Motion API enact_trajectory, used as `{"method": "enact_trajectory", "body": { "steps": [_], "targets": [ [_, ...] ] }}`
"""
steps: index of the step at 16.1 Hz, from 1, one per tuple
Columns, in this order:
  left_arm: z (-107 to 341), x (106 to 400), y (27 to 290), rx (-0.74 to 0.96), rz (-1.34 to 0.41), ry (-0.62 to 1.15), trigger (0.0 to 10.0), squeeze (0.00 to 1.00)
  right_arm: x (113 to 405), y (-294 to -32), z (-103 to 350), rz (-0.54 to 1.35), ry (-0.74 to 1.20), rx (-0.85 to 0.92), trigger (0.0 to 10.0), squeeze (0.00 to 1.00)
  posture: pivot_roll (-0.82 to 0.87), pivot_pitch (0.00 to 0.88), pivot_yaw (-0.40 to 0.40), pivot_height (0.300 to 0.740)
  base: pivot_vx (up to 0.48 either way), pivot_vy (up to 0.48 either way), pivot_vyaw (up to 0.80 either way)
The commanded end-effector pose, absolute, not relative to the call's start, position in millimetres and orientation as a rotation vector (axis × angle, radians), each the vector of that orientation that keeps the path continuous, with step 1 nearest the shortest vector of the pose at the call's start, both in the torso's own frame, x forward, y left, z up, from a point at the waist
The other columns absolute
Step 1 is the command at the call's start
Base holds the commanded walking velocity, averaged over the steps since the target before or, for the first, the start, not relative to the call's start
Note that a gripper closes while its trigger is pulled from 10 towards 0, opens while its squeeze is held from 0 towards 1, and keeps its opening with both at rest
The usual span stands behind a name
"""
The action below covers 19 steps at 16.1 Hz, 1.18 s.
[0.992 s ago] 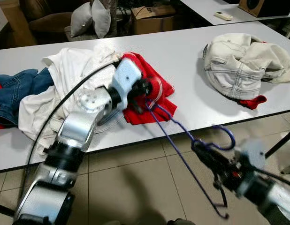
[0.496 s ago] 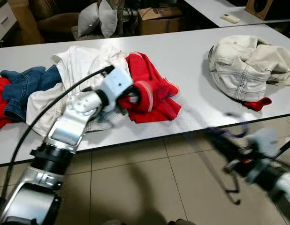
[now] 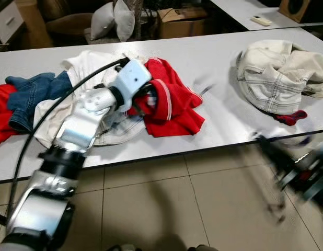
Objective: Hang hanger
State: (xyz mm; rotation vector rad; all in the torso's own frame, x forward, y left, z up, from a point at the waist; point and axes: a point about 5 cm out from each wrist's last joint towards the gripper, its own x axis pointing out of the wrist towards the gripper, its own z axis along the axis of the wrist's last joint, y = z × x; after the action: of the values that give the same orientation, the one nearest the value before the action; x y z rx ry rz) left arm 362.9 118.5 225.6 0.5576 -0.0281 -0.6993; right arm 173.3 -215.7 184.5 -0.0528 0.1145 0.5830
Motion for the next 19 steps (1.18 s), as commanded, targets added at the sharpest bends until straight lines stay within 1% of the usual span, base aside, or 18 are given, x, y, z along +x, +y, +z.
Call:
{"method": "enact_trajectory", "body": {
  "steps": [1, 3, 5, 6, 7, 9, 10, 15, 19],
  "targets": [
    [235.7, 370.7, 116.7, 0.511, -0.648, -0.038, 0.0, 0.00, 167.4, -208.2, 182.4, 0.650, 0.156, -0.050, 10.0, 0.00, -0.10, 0.000, 0.041, 0.740, 0.000, 0.000, 0.00],
    [244.2, 376.7, 109.2, 0.445, -0.623, -0.060, 0.0, 0.00, 161.5, -200.8, 177.3, 0.695, 0.194, -0.023, 10.0, 0.00, -0.11, 0.000, 0.047, 0.740, 0.000, 0.000, 0.00],
    [248.6, 375.8, 99.5, 0.398, -0.656, -0.082, 0.0, 0.00, 160.5, -187.1, 174.2, 0.732, 0.193, 0.020, 10.0, 0.00, -0.11, 0.002, 0.051, 0.740, 0.000, 0.000, 0.00],
    [246.6, 373.7, 96.8, 0.391, -0.671, -0.079, 0.0, 0.00, 165.2, -177.4, 170.7, 0.742, 0.181, 0.047, 10.0, 0.00, -0.10, 0.004, 0.048, 0.740, 0.000, 0.000, 0.00],
    [246.1, 373.3, 96.7, 0.392, -0.672, -0.078, 0.0, 0.00, 166.1, -175.5, 170.1, 0.744, 0.179, 0.052, 10.0, 0.00, -0.10, 0.004, 0.048, 0.740, 0.000, 0.000, 0.00],
    [243.4, 370.4, 97.4, 0.391, -0.684, -0.077, 0.0, 0.00, 177.5, -168.9, 166.4, 0.704, 0.139, 0.075, 10.0, 0.00, -0.09, 0.001, 0.042, 0.740, 0.000, 0.000, 0.00],
    [241.2, 366.7, 97.5, 0.390, -0.697, -0.075, 0.0, 0.00, 187.9, -166.5, 164.0, 0.655, 0.115, 0.093, 10.0, 0.00, -0.08, 0.000, 0.035, 0.740, 0.000, 0.000, 0.00],
    [240.2, 367.2, 102.7, 0.435, -0.669, -0.071, 0.0, 0.00, 192.2, -165.0, 160.4, 0.631, 0.127, 0.101, 10.0, 0.00, -0.08, 0.000, 0.025, 0.740, 0.000, 0.000, 0.00],
    [237.1, 363.1, 100.3, 0.487, -0.694, -0.069, 0.0, 0.00, 199.7, -172.7, 159.8, 0.546, 0.127, 0.101, 10.0, 0.00, -0.08, 0.000, 0.019, 0.740, 0.000, 0.000, 0.00]
  ]
}}
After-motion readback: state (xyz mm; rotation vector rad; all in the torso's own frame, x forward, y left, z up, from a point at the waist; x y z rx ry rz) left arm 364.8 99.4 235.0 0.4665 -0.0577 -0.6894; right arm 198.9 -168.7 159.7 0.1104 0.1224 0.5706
